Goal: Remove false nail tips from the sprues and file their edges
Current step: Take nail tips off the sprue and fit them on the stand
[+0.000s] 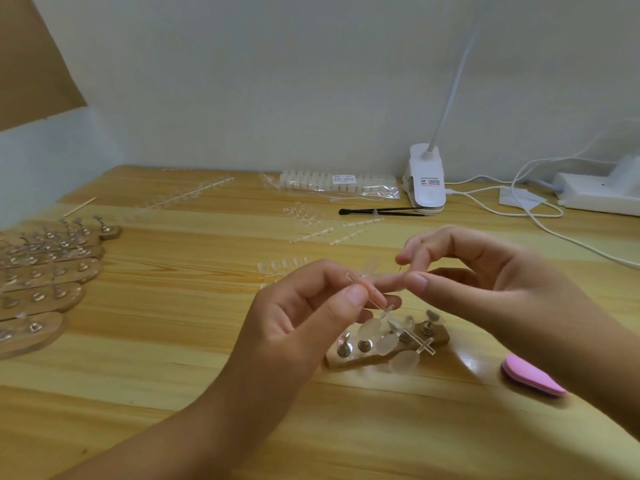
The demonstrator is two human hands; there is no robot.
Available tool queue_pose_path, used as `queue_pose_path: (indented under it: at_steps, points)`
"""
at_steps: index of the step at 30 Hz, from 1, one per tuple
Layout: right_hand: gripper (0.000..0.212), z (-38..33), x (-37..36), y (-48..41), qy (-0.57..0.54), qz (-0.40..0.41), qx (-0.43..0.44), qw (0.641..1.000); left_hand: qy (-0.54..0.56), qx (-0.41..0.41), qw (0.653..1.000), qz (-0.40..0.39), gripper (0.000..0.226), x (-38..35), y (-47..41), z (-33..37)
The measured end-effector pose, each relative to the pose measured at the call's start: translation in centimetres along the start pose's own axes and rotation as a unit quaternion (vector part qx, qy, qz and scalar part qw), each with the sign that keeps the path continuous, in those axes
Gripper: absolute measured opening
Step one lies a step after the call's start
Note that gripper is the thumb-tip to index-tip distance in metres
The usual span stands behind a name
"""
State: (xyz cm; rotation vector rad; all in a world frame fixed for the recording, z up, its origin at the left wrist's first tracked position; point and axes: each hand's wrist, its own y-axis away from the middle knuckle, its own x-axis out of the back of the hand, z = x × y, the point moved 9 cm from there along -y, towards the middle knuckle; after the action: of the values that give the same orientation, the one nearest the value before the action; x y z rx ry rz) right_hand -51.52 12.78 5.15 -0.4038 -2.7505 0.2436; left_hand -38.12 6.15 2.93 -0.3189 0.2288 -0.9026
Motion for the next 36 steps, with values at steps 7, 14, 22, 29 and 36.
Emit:
queue_pose_path:
  at_steps: [7, 14, 22, 29, 36]
  points:
    - [0.02, -1.9, 0.5, 0.0, 0.161, 0.069, 0.166, 0.97, 0.032, 0.027, 0.999, 0.005, 0.02, 0.3, -0.4, -0.7]
    - [0.023, -2.8, 0.0, 0.3, 0.252, 0.075, 0.235, 0.936, 0.064, 0.044, 0.996, 0.039, 0.02, 1.0, -0.6, -1.3]
    - [0.019, -2.6, -0.2, 0.3, 0.245, 0.068, 0.237, 0.938, 0.055, 0.037, 0.997, 0.031, 0.02, 0.9, -0.6, -1.1]
    - [0.018, -1.8, -1.0, 0.6, 0.252, 0.017, 0.23, 0.94, 0.084, 0.061, 0.973, 0.207, 0.022, 5.2, -0.5, -2.3]
    - [0.024, -1.3, -3.7, 1.3, 0.35, -0.049, 0.259, 0.899, 0.123, 0.081, 0.957, 0.251, 0.034, 6.1, -0.4, -3.5]
